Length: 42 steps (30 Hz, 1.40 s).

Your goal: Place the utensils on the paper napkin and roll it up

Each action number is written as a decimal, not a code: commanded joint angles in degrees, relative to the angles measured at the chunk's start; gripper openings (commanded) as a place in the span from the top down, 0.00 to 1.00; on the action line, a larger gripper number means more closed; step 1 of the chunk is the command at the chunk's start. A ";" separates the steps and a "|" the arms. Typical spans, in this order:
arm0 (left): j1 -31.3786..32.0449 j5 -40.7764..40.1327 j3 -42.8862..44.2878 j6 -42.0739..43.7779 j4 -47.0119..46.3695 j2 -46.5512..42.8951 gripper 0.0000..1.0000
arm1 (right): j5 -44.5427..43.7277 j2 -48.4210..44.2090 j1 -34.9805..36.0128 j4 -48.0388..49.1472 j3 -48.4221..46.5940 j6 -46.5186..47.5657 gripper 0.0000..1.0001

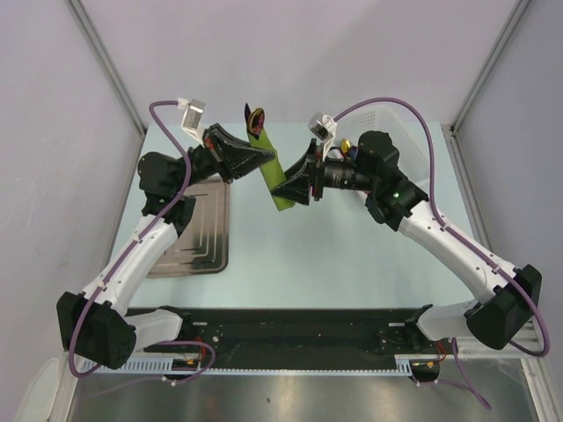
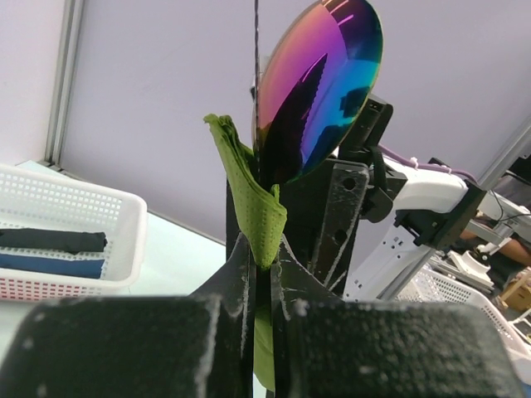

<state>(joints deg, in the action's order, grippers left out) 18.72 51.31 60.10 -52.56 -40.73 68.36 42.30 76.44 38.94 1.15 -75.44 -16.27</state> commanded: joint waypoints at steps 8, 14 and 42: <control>0.09 1.69 -0.59 -3.69 -8.66 -0.33 1.00 | 4.10 0.99 1.84 2.46 -1.46 -3.68 0.77; 0.00 1.60 -0.95 -0.90 -4.74 -0.68 1.00 | -0.63 0.29 2.98 -0.88 -2.96 -1.22 1.00; -1.58 3.54 -8.68 -6.50 -3.21 -4.55 0.42 | -2.75 2.57 2.19 9.14 -5.07 -11.24 1.00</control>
<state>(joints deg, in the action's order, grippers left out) 17.17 53.43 51.57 -55.33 -37.85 63.68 38.17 79.24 40.66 4.60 -77.28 -26.63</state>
